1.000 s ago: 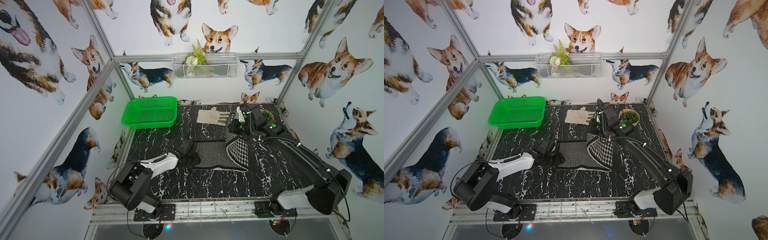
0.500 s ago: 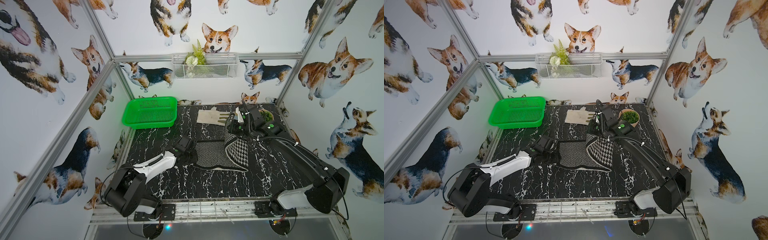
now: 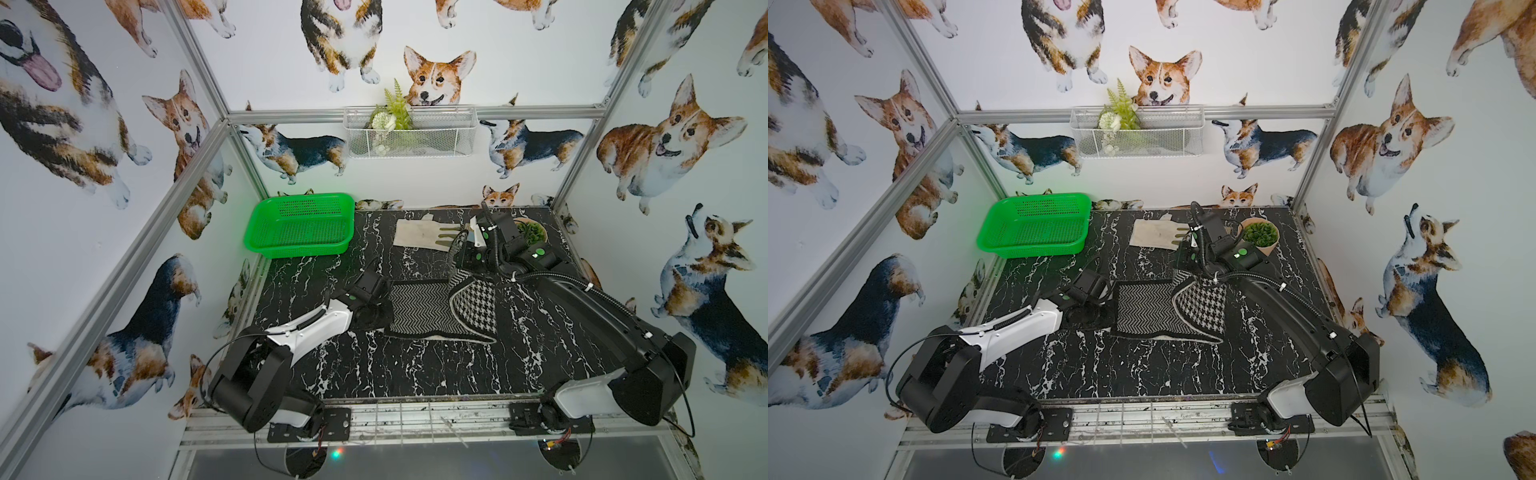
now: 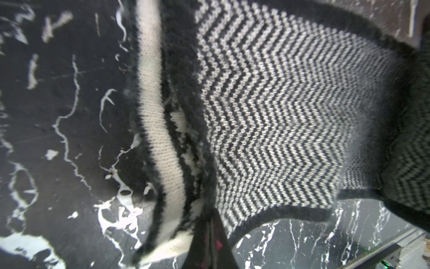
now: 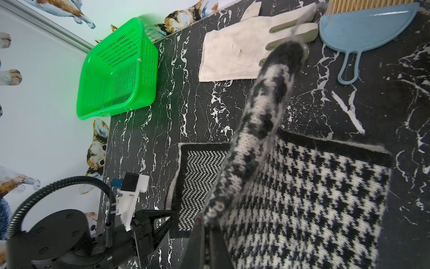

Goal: Roll up the scarf and place it into the basket
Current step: Fold the scarf at the center of the board.

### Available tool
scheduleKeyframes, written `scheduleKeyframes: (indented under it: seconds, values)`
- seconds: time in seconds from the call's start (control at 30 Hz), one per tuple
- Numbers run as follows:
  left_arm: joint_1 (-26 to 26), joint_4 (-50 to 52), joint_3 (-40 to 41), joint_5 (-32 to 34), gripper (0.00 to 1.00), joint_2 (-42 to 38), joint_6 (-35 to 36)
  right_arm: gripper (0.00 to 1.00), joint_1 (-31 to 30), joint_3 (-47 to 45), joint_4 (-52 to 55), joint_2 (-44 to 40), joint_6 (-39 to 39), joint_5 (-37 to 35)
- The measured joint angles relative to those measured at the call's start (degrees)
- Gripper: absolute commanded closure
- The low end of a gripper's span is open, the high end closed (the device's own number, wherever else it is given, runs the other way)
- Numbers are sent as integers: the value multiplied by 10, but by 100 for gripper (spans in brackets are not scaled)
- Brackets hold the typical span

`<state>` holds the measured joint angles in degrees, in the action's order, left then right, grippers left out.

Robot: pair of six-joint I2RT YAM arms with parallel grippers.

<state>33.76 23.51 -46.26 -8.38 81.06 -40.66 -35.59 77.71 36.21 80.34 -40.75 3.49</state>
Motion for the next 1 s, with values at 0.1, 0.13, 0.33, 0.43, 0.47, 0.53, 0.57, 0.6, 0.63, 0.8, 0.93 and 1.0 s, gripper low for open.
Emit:
scheduleKeyframes:
  seconds: [0.1, 0.13, 0.33, 0.43, 0.47, 0.53, 0.57, 0.6, 0.63, 0.8, 0.93, 1.0]
  values:
    - [-3, 15, -2, 11, 100, -27, 0, 100, 0, -1, 0, 3, 1, -1]
    - [-4, 19, 0, 14, 100, -35, 0, 100, 0, -1, -1, 5, 1, -2]
    - [-14, 32, 7, 18, 93, -43, -1, 100, 0, -10, -7, 14, 1, -2]
    - [-20, 32, 12, 20, 55, -32, 0, 100, 0, -12, -12, 17, 1, 1]
    - [-23, 33, 12, 23, 48, -28, -1, 100, 0, -12, -13, 18, 1, 3]
    - [-27, 38, 13, 36, 36, -21, -3, 100, 0, -10, -15, 21, 1, 11]
    - [-28, 43, 13, 43, 32, -20, -5, 100, 0, -7, -16, 24, 0, 14]
    - [-30, 49, 14, 49, 30, -20, -6, 100, -2, -3, -17, 27, 0, 18]
    - [-31, 53, 14, 57, 29, -22, -8, 100, -4, 1, -18, 31, -1, 20]
    - [-49, 73, 14, 85, 21, -54, -12, 100, -40, 31, -23, 59, -5, 31]
    - [-64, 85, 9, 89, 21, -74, -11, 100, -66, 40, -29, 79, -14, 32]
    - [-68, 88, 6, 89, 21, -80, -9, 100, -76, 41, -31, 92, -19, 32]
